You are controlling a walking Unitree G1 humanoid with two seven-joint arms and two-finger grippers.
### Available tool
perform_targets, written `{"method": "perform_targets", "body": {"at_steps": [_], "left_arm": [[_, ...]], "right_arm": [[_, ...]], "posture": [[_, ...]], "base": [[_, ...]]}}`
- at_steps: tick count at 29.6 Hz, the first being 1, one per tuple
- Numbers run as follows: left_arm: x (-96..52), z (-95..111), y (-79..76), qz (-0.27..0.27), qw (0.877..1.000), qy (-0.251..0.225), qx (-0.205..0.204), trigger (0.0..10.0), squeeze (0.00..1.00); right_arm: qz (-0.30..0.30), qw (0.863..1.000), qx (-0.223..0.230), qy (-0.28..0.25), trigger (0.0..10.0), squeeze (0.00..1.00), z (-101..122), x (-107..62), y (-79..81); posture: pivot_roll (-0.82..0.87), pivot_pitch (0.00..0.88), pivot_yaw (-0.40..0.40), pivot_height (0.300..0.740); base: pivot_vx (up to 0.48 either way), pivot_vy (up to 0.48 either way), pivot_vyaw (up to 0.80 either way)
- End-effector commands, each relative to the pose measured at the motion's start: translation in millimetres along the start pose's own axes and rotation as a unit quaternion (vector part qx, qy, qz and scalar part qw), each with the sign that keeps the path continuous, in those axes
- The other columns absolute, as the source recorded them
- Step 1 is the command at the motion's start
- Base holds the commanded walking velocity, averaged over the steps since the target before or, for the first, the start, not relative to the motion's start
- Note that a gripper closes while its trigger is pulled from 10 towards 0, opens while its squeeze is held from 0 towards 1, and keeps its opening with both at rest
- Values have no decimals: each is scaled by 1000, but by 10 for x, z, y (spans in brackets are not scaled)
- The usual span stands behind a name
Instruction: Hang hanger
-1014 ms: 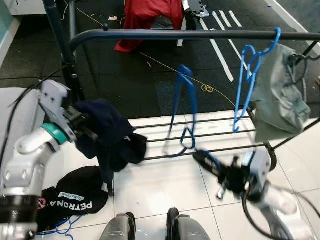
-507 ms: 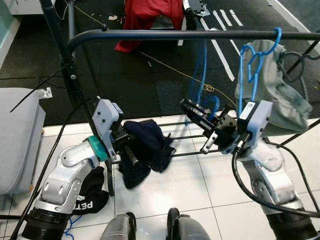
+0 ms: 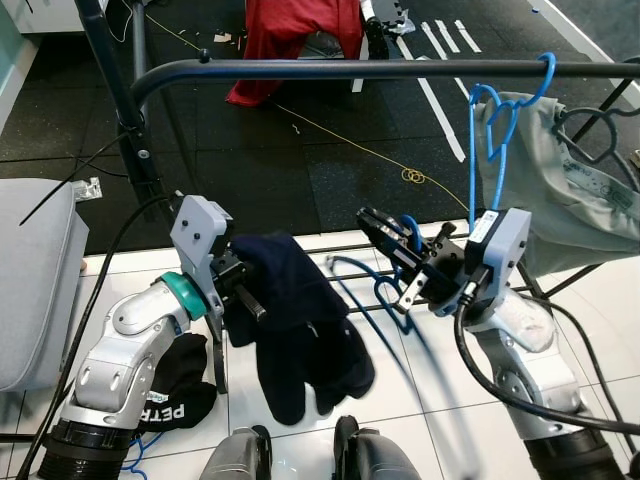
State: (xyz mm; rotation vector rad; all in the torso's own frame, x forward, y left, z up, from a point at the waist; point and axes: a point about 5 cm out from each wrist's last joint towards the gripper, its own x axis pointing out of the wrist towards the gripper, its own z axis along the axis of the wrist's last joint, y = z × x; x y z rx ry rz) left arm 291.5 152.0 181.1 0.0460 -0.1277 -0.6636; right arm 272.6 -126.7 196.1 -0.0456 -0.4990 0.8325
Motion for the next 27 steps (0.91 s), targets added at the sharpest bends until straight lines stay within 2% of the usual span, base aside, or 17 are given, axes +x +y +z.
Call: {"method": "perform_targets", "body": {"at_steps": [1, 4, 5, 7, 8, 10, 17, 20, 24, 26, 27], "left_arm": [[-34, -67, 77, 47, 999, 10, -18, 10000, 0], [-94, -141, 205, 104, 994, 24, -22, 10000, 0], [-94, -141, 205, 104, 994, 24, -22, 10000, 0], [-186, -194, 319, 140, 989, 41, -13, 10000, 0], [-186, -194, 319, 140, 989, 41, -13, 10000, 0], [-291, -278, 398, 169, 983, 67, -4, 10000, 0], [-334, -329, 426, 203, 975, 91, 1, 10000, 0], [-354, -337, 431, 223, 970, 97, 19, 10000, 0], [-378, -324, 421, 229, 970, 84, 10, 10000, 0], [-387, -275, 386, 234, 970, 44, -36, 10000, 0], [-387, -275, 386, 234, 970, 44, -36, 10000, 0]], "right_arm": [[-32, 999, 4, 10, 10000, 0, -23, -58, -62], [-56, 998, 5, 10, 10000, 0, -15, -70, -118], [-56, 998, 5, 10, 10000, 0, -15, -70, -118], [-76, 997, 7, 2, 10000, 0, 29, -62, -167], [-76, 997, 7, 2, 10000, 0, 29, -62, -167], [-93, 996, 17, 8, 10000, 0, 8, -64, -179], [-139, 989, 18, 44, 10000, 0, -126, -117, -232], [-176, 983, 19, 55, 10000, 0, -201, -121, -283], [-204, 976, 28, 71, 10000, 0, -289, -119, -305], [-209, 973, 43, 90, 10000, 0, -384, -126, -285], [-209, 973, 43, 90, 10000, 0, -384, -126, -285]], "posture": [[-57, 145, 12, 740], [-61, 144, 13, 740], [-61, 144, 13, 740], [-62, 141, 12, 740], [-62, 141, 12, 740], [-60, 137, 16, 740], [-54, 137, 14, 740], [-51, 133, 12, 740], [-48, 132, 10, 740], [-35, 125, 3, 740], [-35, 125, 3, 740]], "base": [[0, 0, 0], [0, 0, 0], [0, 0, 0], [0, 0, 0], [0, 0, 0], [0, 0, 0], [0, 0, 0], [0, 0, 0], [0, 0, 0], [0, 0, 0], [0, 0, 0]]}}
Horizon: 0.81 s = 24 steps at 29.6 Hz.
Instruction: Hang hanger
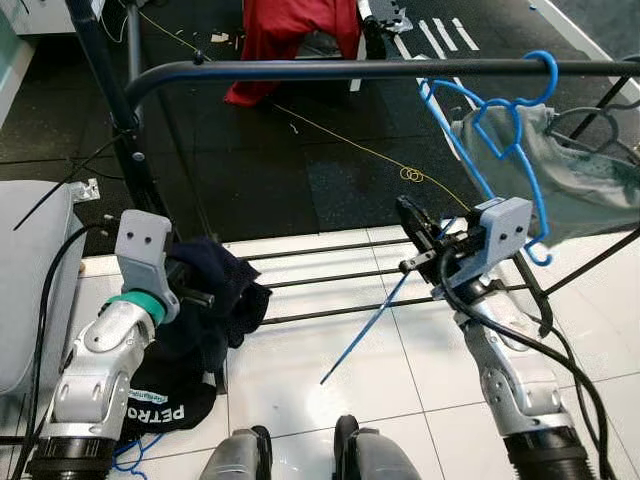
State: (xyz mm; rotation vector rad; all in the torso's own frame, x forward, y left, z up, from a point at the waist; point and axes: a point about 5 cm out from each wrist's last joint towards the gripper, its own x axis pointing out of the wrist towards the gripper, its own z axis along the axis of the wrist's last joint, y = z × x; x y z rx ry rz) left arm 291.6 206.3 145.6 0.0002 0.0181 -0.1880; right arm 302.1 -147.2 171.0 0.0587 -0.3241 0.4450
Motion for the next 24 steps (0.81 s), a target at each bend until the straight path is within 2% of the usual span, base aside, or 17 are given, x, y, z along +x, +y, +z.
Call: {"method": "perform_targets", "body": {"at_steps": [1, 2, 4, 7, 9, 11, 14, 15, 19, 24], "left_arm": [[-36, 82, -15, 15, 999, -36, -37, 10000, 0], [-40, 82, -19, 27, 997, -43, -55, 10000, 0], [-40, 78, -20, 36, 996, -45, -62, 10000, 0], [-31, -24, -41, 56, 996, -18, -60, 10000, 0], [-20, -133, -101, 60, 996, 18, -62, 10000, 0], [-15, -178, -140, 57, 996, 33, -64, 10000, 0], [3, -171, -202, 53, 995, 32, -76, 10000, 0], [5, -126, -231, 43, 996, 11, -83, 10000, 0], [5, -51, -244, 45, 996, -19, -76, 10000, 0], [34, -65, -289, 28, 998, -9, -61, 10000, 0]], "right_arm": [[-6, 1000, 0, 29, 10000, 0, -112, -29, -5], [-3, 999, -5, 36, 10000, 0, -141, -30, 5], [-2, 999, -9, 40, 10000, 0, -154, -29, 11], [3, 999, -16, 41, 10000, 0, -182, -27, 33], [-2, 998, -46, 47, 10000, 0, -225, -35, 38], [-9, 996, -71, 51, 10000, 0, -257, -42, 31], [-61, 991, -106, 55, 10000, 0, -300, -91, -54], [-76, 989, -117, 54, 10000, 0, -308, -111, -82], [-111, 982, -143, 49, 10000, 0, -313, -148, -150], [-125, 981, -142, 48, 10000, 0, -341, -152, -171]], "posture": [[-32, 122, 1, 740], [-31, 119, 1, 740], [-31, 119, 1, 740], [-27, 106, -4, 740], [-22, 95, -10, 740], [-22, 94, -11, 740], [-12, 90, -18, 740], [-4, 86, -19, 740], [-6, 85, -15, 740], [-19, 88, -1, 740]], "base": [[0, 0, 0], [0, 0, 0], [0, 0, 0], [0, 0, 0], [0, 0, 0], [0, 0, 0], [0, 0, 0], [0, 0, 0], [0, 0, 0], [0, 0, 0]]}}
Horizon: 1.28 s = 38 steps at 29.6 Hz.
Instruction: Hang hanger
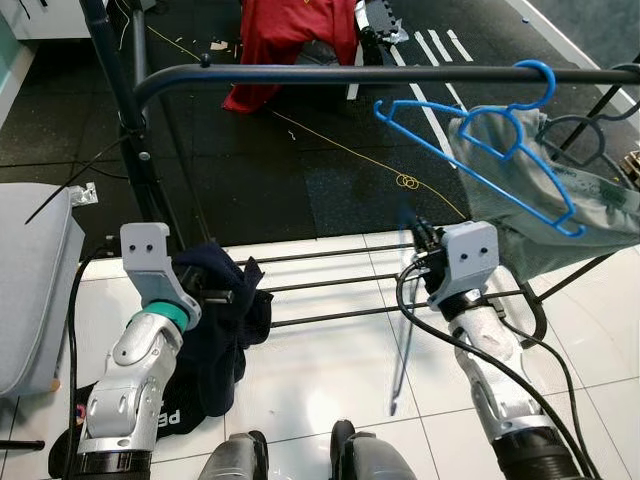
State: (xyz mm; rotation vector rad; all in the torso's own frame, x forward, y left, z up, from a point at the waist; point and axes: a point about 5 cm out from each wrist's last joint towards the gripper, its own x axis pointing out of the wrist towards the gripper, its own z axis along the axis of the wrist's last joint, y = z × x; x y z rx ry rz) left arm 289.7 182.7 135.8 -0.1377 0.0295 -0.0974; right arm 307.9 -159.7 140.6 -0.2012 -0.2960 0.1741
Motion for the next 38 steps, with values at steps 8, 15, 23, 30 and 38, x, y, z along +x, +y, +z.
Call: {"method": "perform_targets", "body": {"at_steps": [8, 15, 23, 30, 38], "left_arm": [[65, 1, -106, -26, 999, -2, 28, 10000, 0], [121, 27, -131, -30, 999, -16, 40, 10000, 0], [223, -33, -183, -17, 1000, -2, 9, 10000, 0], [244, -44, -130, 19, 998, -14, 62, 10000, 0], [218, -80, -146, 2, 999, -19, 50, 10000, 0]], "right_arm": [[-22, 999, 47, 9, 10000, 0, -154, -82, 41], [-8, 998, 62, -2, 0, 0, -142, -95, 84], [-27, 997, 67, 12, 10000, 0, -181, -54, 30], [-14, 994, 102, 41, 10000, 0, -243, 4, 107], [-5, 992, 117, 42, 10000, 0, -240, 21, 140]], "posture": [[-20, 100, -2, 740], [-37, 108, 17, 740], [-50, 95, 29, 740], [-44, 94, 28, 740], [-52, 92, 22, 740]], "base": [[0, 0, 0], [0, 0, 0], [0, 0, 0], [0, 0, 0], [0, 0, 0]]}}
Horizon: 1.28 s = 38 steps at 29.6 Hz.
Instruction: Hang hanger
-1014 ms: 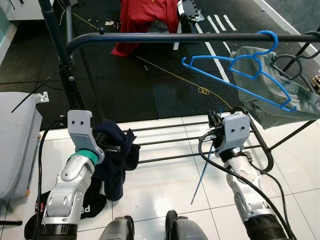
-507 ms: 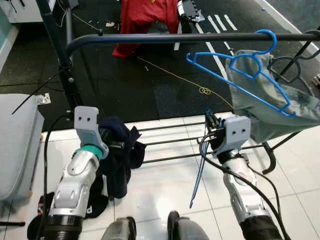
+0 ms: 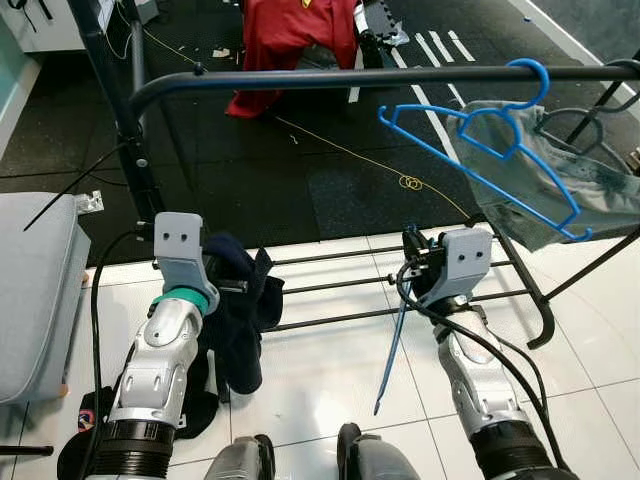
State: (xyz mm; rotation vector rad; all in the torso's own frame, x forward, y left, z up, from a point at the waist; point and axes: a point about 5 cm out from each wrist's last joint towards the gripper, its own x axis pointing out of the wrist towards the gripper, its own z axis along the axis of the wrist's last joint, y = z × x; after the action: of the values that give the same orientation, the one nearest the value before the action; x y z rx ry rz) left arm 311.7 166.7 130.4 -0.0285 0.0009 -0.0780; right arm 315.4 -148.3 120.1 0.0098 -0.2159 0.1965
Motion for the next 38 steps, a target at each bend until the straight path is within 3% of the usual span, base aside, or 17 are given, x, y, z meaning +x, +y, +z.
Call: {"method": "perform_targets", "body": {"at_steps": [1, 4, 28, 38], "left_arm": [[-25, -16, -22, -7, 1000, -7, -7, 10000, 0], [-28, -34, -23, -3, 1000, -5, -1, 10000, 0], [-74, -58, -107, -17, 1000, -8, 17, 10000, 0], [-68, -97, -133, -16, 1000, 8, 1, 10000, 0]], "right_arm": [[1, 1000, 11, 11, 10000, 0, -39, -6, -6], [22, 999, 24, 17, 10000, 0, -46, 6, 24], [24, 999, 34, 20, 10000, 0, -76, 8, 31], [25, 999, 33, 21, 10000, 0, -93, -5, 30]], "posture": [[-52, 91, 21, 740], [-50, 95, 14, 740], [-27, 95, -7, 740], [-28, 83, -4, 740]], "base": [[0, 0, 0], [0, 0, -800], [0, 0, -800], [0, 0, -800]]}}
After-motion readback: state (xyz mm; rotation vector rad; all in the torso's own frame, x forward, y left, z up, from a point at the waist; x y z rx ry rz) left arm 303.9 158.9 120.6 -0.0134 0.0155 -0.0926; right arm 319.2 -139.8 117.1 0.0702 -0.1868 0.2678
